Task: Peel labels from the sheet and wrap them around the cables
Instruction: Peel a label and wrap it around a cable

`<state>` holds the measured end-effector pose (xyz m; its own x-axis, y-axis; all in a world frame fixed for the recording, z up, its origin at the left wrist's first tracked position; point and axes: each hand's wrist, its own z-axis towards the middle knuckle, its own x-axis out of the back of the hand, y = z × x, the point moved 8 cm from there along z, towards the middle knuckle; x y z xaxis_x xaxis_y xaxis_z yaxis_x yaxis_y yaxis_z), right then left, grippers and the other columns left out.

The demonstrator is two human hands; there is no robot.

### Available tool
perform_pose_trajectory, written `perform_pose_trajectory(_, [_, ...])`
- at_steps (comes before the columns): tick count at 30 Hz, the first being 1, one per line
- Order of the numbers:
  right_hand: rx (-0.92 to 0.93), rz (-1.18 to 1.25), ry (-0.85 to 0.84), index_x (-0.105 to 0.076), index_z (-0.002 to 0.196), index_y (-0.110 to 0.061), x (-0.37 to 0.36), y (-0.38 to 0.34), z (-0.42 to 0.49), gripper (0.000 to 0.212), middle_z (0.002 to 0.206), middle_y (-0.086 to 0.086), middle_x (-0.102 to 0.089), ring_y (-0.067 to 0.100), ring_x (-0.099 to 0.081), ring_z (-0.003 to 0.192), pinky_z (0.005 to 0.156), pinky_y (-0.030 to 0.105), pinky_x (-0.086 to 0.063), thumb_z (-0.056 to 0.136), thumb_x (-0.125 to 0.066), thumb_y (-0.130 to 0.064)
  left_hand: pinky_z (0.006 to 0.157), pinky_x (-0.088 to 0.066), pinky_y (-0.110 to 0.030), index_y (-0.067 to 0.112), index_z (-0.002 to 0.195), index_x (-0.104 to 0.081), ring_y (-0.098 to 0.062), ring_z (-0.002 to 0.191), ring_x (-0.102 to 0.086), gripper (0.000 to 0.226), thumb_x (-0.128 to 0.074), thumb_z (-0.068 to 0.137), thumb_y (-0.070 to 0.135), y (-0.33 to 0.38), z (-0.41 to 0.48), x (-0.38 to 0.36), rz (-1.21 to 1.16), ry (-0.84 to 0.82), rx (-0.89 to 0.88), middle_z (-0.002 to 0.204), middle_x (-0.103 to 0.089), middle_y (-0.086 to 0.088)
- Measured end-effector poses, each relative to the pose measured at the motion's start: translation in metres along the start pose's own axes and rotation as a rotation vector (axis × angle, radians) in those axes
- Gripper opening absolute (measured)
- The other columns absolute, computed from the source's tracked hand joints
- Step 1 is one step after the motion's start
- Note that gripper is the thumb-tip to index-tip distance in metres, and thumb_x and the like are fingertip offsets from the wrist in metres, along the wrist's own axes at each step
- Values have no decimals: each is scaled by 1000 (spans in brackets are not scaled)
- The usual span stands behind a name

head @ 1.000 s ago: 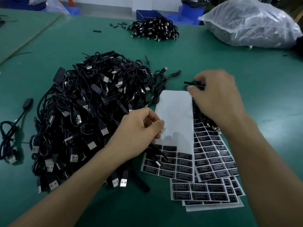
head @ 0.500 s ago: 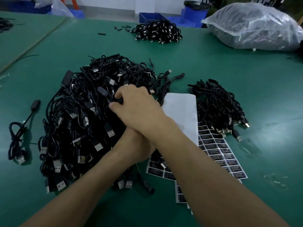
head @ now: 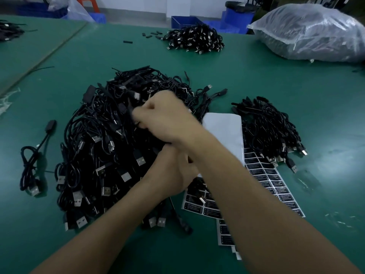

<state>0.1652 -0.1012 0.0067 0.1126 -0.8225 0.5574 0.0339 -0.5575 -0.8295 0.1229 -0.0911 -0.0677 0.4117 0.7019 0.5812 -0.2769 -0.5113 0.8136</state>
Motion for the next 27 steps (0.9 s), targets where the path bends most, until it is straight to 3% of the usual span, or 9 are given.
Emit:
perform_pose_trajectory(1, [0,59,17,-60,67,9,10,2,-2,38,65,18,-59,17,-45,55,56,27,-40,90,-62,-21,78,-57,-38,8,96,-67,-27,82,-68,9,-65,92,15,1,1,4,-34,41,-16,88,-72,-12])
perform_pose_trajectory(3, [-6,177,75,-69,77,5,34,11,-9,31,68,12,-66,15,-50,58,55,22,-39,91,-64,-22,61,-55,-26,19,82,-65,-11,63,-66,12,-64,94,21,3,0,6,-104,64,-27,70,-70,1])
perform_pose_trajectory(5, [-4,320,125,-69,71,-11,57,24,-16,25,62,-4,-67,7,-53,56,51,18,-40,94,-63,-19,53,-49,-17,23,83,-64,-4,57,-63,14,-61,97,23,0,1,6,-211,67,9,67,-70,7])
perform_pose_trajectory(9, [60,519,190,-65,71,-18,96,41,-36,27,62,-6,-65,6,-53,57,57,22,-40,98,-59,-14,48,-44,-13,22,95,-60,-8,56,-64,10,-55,101,28,-5,1,9,-409,103,55,70,-71,6])
perform_pose_trajectory(15, [237,440,-130,-71,76,-20,106,51,-84,14,71,-4,-63,11,-54,66,64,20,-47,87,-66,-27,45,-50,-25,26,115,-63,-18,60,-69,47,-23,107,49,-2,3,17,-799,119,177,85,-78,-6])
perform_pose_trajectory(19, [125,308,-252,-71,86,-21,98,78,-103,10,82,4,-71,14,-63,73,68,22,-52,90,-69,-30,51,-54,-29,13,124,-62,-22,67,-71,72,-10,103,59,9,1,23,-1126,53,126,92,-77,-13])
perform_pose_trajectory(23, [-72,344,-100,-61,91,-9,99,112,-100,11,82,11,-75,16,-66,69,59,22,-51,93,-62,-20,49,-53,-28,12,101,-69,-20,59,-67,54,-31,106,50,16,-2,36,-1121,217,20,79,-74,-13])
perform_pose_trajectory(25, [-103,392,29,-66,90,-9,101,123,-97,9,74,6,-72,12,-62,63,55,19,-48,96,-59,-9,47,-52,-28,10,91,-70,-21,54,-65,45,-41,106,42,16,-4,40,-1014,316,2,75,-73,-15])
perform_pose_trajectory(27, [-97,514,147,-74,88,-14,102,129,-95,10,71,5,-70,10,-60,62,54,17,-48,89,-65,-10,44,-51,-27,8,90,-70,-21,51,-64,52,-41,104,48,13,-6,39,-946,324,76,72,-73,-15])
